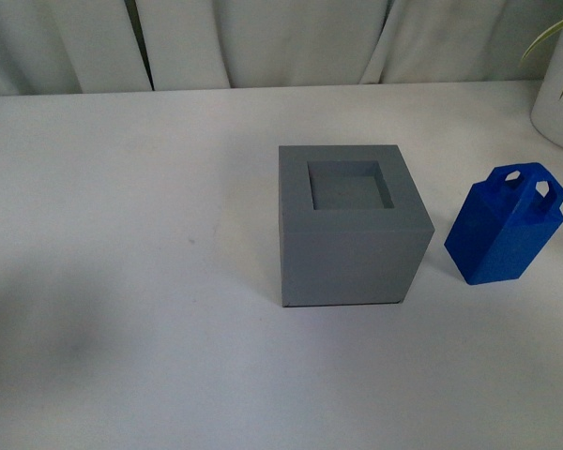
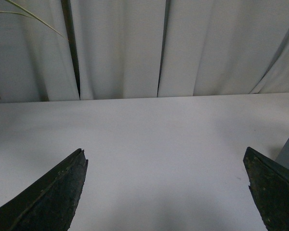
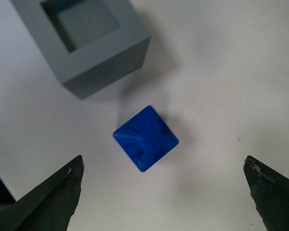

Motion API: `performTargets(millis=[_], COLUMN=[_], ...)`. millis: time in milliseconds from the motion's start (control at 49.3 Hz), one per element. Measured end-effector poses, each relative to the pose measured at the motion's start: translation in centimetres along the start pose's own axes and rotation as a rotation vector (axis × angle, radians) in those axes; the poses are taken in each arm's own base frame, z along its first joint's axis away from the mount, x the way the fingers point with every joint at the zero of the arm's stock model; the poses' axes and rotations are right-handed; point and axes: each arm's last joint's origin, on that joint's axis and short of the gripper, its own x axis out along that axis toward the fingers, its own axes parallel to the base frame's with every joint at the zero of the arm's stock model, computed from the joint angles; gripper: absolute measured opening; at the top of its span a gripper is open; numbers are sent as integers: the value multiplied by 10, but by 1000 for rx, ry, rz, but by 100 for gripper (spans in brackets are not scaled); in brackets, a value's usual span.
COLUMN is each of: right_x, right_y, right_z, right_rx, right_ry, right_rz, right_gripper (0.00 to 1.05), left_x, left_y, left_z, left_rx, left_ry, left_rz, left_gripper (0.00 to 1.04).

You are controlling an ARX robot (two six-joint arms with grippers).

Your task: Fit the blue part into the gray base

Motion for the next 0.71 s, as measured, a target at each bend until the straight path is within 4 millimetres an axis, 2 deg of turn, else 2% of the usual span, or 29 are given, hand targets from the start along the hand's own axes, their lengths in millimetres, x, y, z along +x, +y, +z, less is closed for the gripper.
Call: performTargets(millis=[182, 304, 547, 709], right_x=[24, 45, 74, 79], right_y=[-6, -7, -17, -22], right_z=[11, 13, 18, 23], right_rx=[-254, -365, -457, -471], right_ry=[215, 282, 334, 335], right_rz=[171, 244, 276, 280], right_gripper=[97, 97, 97, 97], left_x=[0, 0, 0, 0], left_y=[0, 0, 0, 0], left_z=[0, 0, 0, 0], left_rx=[0, 0, 0, 0], left_ry=[0, 0, 0, 0], left_rz=[0, 0, 0, 0], left_gripper=[99, 99, 99, 99])
